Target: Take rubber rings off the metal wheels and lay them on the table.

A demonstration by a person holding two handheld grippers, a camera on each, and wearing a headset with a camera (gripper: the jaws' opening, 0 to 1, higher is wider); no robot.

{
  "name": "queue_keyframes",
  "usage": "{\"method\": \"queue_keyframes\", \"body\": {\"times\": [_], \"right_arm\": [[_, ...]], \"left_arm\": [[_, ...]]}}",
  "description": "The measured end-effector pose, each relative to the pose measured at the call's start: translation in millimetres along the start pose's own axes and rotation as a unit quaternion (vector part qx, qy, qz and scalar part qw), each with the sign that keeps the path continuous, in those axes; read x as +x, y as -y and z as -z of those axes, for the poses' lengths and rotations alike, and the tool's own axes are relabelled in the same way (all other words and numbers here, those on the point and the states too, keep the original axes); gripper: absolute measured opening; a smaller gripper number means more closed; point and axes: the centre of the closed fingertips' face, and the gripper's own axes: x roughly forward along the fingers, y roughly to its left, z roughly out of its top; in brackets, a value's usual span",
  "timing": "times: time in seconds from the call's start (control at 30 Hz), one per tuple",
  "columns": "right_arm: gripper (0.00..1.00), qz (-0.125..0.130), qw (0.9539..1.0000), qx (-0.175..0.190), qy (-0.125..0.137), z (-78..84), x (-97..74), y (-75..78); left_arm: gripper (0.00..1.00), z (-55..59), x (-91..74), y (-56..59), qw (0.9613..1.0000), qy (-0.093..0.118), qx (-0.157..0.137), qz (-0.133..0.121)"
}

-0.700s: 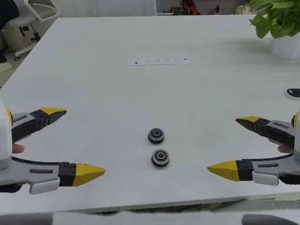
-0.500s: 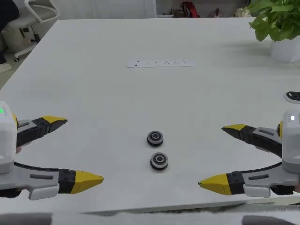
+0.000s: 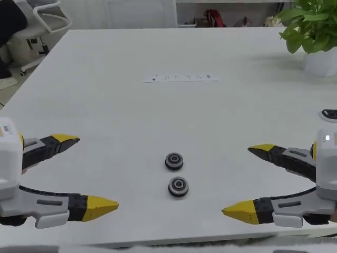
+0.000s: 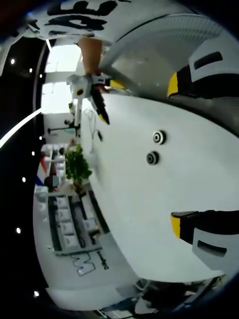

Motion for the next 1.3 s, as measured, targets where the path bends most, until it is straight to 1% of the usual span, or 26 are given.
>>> {"method": "queue_keyframes", "body": {"times": [0.17,0.23,0.53,0.7,0.8,1.0,1.17,1.23,1.3], "right_arm": [[0.90,0.000,0.9999,0.003,0.011,-2.6,-4.9,4.8],[0.90,-0.001,0.9999,0.004,0.013,-1.9,-6.3,5.8],[0.89,-0.018,0.9997,0.001,0.015,0.7,-10.1,6.9],[0.89,-0.024,0.9996,-0.004,0.018,-0.8,-12.3,7.3],[0.89,-0.029,0.9993,-0.003,0.024,-3.5,-14.2,8.2],[0.88,-0.035,0.9990,-0.006,0.028,-3.2,-16.6,11.9],[0.88,-0.036,0.9988,-0.009,0.031,-3.4,-18.8,12.5],[0.88,-0.030,0.9991,-0.005,0.031,-2.3,-18.8,16.3],[0.87,-0.021,0.9993,0.006,0.030,-1.8,-17.8,19.5]], "left_arm": [[0.94,-0.8,-1.8,0.6,1.0000,-0.005,-0.002,-0.007],[0.93,-2.8,-2.0,2.0,0.9999,-0.004,-0.001,-0.010],[0.93,-8.8,1.3,5.0,0.9997,0.000,-0.006,-0.024],[0.93,-12.7,2.7,6.5,0.9995,0.002,-0.006,-0.032],[0.93,-15.4,3.8,6.7,0.9992,0.006,-0.010,-0.038],[0.93,-16.3,7.3,9.3,0.9990,0.004,-0.012,-0.043],[0.93,-17.5,10.1,7.4,0.9989,0.006,-0.012,-0.046],[0.93,-17.3,12.4,4.5,0.9991,0.008,-0.011,-0.041],[0.93,-17.1,12.9,4.2,0.9993,0.006,-0.011,-0.035]]}}
